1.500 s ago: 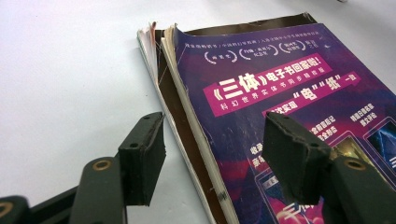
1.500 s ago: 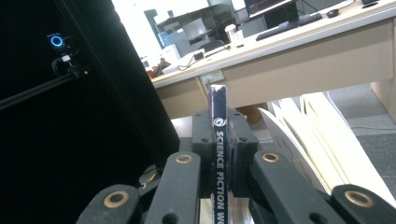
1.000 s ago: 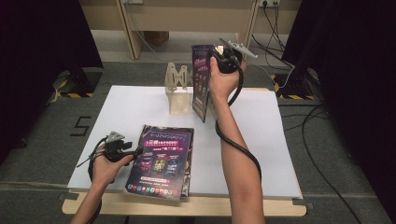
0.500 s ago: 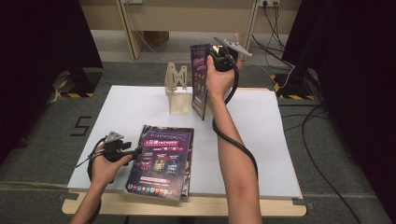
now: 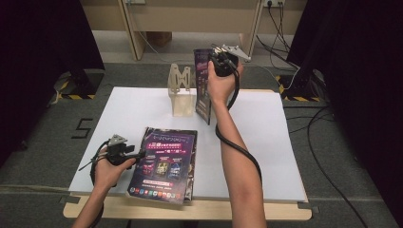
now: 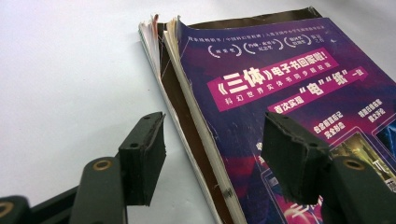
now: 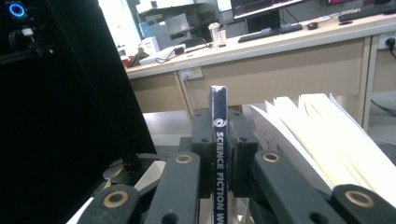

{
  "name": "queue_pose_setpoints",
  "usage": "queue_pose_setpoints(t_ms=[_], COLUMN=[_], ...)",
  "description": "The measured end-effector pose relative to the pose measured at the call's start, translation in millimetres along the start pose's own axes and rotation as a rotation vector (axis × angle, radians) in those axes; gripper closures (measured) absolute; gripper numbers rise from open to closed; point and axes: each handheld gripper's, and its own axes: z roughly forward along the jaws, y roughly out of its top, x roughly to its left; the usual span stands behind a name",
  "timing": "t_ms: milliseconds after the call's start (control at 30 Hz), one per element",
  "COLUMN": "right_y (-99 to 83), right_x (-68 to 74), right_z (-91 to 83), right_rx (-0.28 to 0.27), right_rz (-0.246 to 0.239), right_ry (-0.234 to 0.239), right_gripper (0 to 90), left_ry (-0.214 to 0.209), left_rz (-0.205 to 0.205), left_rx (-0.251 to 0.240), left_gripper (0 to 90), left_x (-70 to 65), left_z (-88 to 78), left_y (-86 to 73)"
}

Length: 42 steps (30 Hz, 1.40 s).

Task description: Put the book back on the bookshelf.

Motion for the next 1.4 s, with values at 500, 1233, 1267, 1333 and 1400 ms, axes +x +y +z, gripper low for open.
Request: queue_pose_setpoints(t_ms=[500, 1233, 1267, 1333, 1400], right_y=[-28.2, -59.2, -59.6, -59.8, -59.4], right_x=[15.1, -6.6, -7.3, -8.2, -8.3], right_z=[-63.1, -125.9, -126.8, -127.9, -127.1], right_rx=[-0.005, 0.021, 0.022, 0.021, 0.034], right_rz=[-0.143, -0.159, -0.16, -0.165, -0.165], right_ry=[0.039, 0.002, 0.003, 0.001, 0.0], right_gripper=[82.5, 81.8, 81.5, 80.1, 78.2], left_ry=[-0.003, -0.013, -0.012, -0.013, -0.012], left_rz=[0.006, 0.006, 0.006, 0.006, 0.006], left_rx=[0.005, 0.003, 0.004, 0.003, 0.003], left_gripper=[38.5, 38.5, 38.5, 38.5, 38.5], left_x=[-1.4, -6.6, -6.9, -7.1, -7.1], left_z=[-1.3, 1.8, 1.8, 1.6, 1.5], left_y=[-0.7, -2.2, -2.1, -1.9, -1.9])
